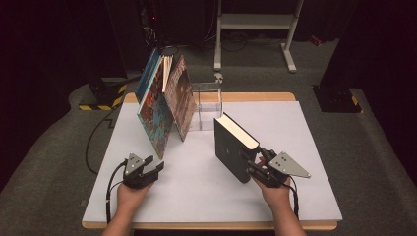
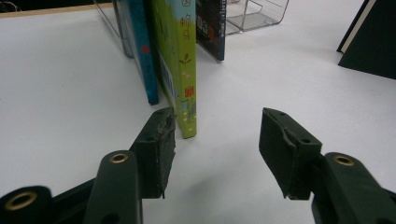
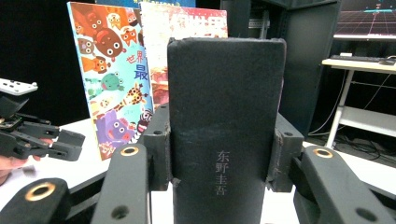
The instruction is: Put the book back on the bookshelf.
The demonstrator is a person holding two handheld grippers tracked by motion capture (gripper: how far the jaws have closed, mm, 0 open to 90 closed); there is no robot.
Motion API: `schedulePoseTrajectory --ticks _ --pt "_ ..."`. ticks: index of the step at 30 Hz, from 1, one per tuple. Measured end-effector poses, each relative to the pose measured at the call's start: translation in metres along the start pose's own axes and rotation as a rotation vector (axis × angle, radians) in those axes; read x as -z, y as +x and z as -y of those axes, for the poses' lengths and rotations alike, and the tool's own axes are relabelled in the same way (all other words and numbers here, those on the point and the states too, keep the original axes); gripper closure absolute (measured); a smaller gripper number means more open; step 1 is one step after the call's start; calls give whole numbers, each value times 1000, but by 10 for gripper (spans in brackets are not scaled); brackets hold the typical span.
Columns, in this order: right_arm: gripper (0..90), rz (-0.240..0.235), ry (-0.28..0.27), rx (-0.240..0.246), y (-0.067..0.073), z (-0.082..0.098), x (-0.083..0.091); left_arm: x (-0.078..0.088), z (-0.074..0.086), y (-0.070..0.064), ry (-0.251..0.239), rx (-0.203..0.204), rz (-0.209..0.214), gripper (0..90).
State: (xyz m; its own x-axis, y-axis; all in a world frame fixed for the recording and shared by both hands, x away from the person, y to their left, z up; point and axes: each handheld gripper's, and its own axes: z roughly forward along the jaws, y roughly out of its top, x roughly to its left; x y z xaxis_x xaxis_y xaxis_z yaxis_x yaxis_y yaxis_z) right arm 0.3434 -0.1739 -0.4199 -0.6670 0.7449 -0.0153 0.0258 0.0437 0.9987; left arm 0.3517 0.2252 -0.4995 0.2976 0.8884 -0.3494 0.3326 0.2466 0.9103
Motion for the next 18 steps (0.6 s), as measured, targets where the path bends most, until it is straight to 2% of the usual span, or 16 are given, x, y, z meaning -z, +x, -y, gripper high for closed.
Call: schedulePoseTrajectory --ticks 10,14,18 --pt "518 -4 14 -14 0 2 5 -1 1 0 15 3 -1 452" --pt "509 -8 27 -31 -1 1 5 -2 1 0 26 -3 -2 442" --pt "489 -23 50 -68 -3 -2 4 -2 1 0 25 -2 -2 442"
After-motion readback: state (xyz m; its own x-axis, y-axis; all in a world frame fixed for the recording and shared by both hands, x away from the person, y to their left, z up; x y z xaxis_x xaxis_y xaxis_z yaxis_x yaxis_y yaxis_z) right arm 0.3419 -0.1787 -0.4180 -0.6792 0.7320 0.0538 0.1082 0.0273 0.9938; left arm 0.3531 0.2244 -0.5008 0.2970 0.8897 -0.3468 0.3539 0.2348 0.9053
